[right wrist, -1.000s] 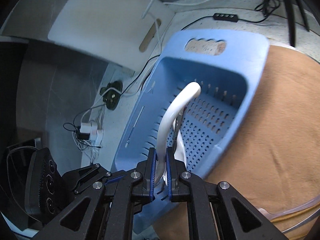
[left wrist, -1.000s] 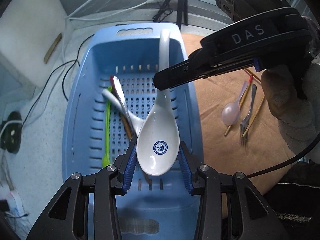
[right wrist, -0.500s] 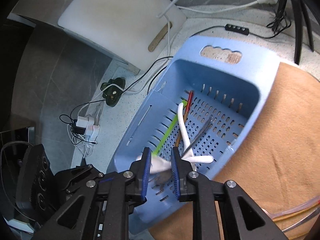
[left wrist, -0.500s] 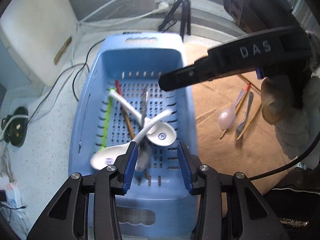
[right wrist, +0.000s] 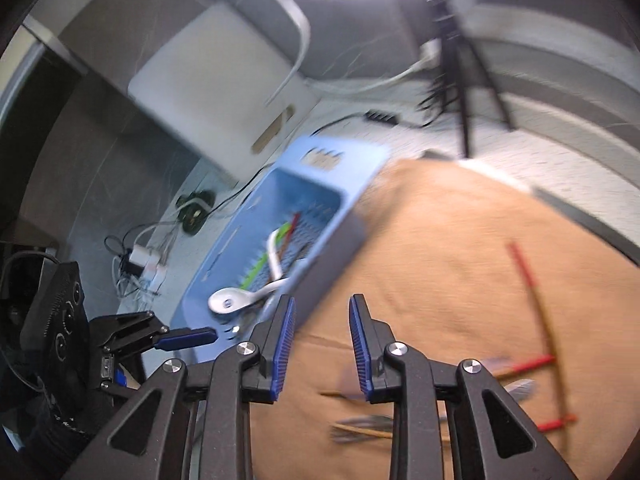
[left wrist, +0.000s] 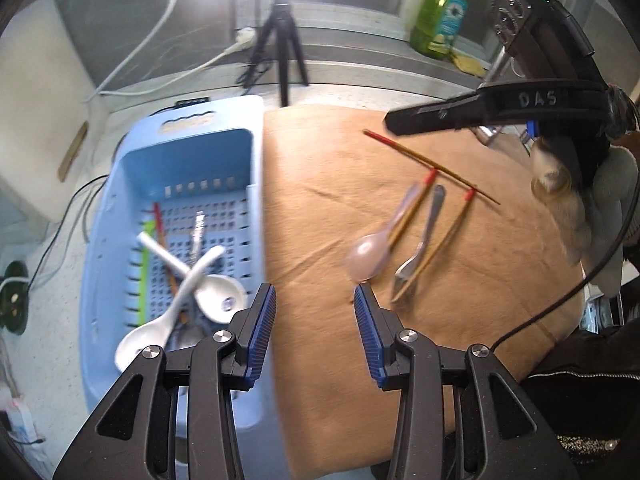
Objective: Organize utensils
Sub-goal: 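Move both tools back over the red-tipped chopsticks on the cloth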
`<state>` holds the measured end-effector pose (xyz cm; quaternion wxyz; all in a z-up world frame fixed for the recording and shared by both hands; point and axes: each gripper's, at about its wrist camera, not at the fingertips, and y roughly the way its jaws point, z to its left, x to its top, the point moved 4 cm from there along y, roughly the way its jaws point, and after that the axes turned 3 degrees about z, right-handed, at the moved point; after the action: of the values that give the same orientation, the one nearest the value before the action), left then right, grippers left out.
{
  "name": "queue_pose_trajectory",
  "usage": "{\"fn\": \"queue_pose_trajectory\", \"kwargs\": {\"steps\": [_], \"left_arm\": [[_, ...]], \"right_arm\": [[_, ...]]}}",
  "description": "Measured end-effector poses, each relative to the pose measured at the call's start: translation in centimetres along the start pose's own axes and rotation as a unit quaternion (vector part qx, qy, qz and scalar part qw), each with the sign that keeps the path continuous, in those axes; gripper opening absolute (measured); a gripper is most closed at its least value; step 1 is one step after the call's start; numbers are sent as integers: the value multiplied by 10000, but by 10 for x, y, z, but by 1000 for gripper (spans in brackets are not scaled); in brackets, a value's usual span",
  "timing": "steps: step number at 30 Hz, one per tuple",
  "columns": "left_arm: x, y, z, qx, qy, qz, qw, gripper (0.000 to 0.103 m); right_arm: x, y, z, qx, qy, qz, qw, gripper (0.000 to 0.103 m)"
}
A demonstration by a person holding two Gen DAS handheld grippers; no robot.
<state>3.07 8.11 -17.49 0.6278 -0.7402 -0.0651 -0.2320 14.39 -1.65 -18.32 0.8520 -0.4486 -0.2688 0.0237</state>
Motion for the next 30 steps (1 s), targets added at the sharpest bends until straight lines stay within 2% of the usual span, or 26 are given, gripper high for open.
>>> {"fn": "queue_pose_trajectory", "kwargs": {"steps": [2, 6, 12, 18, 21, 26, 30], "left_arm": [[4, 5, -11, -34, 71, 25, 10000, 39], [8, 15, -34, -185, 213, 62, 9996, 39], [12, 37, -72, -300, 623, 265, 9973, 39], [16, 57, -92, -466, 754, 406, 9952, 39], [20, 67, -101, -572, 847, 524, 9934, 30], [27, 83, -123, -623, 1263, 649, 9879, 27], [33, 93, -137, -585, 1572, 757, 9829, 24]], "right_arm": [[-3, -19, -17, -140, -4, -171, 9998, 31], [-11, -42, -45, -389, 20, -225, 9990, 40], [-40, -59, -89, -503, 466, 115, 9976, 40], [-73, -59, -113, -394, 1053, 188, 9935, 40], [-79, -59, -122, -446, 1201, 176, 9916, 40], [-73, -53, -130, -804, 912, 288, 9922, 39], [-63, -44, -133, -911, 653, 431, 9928, 38]]}}
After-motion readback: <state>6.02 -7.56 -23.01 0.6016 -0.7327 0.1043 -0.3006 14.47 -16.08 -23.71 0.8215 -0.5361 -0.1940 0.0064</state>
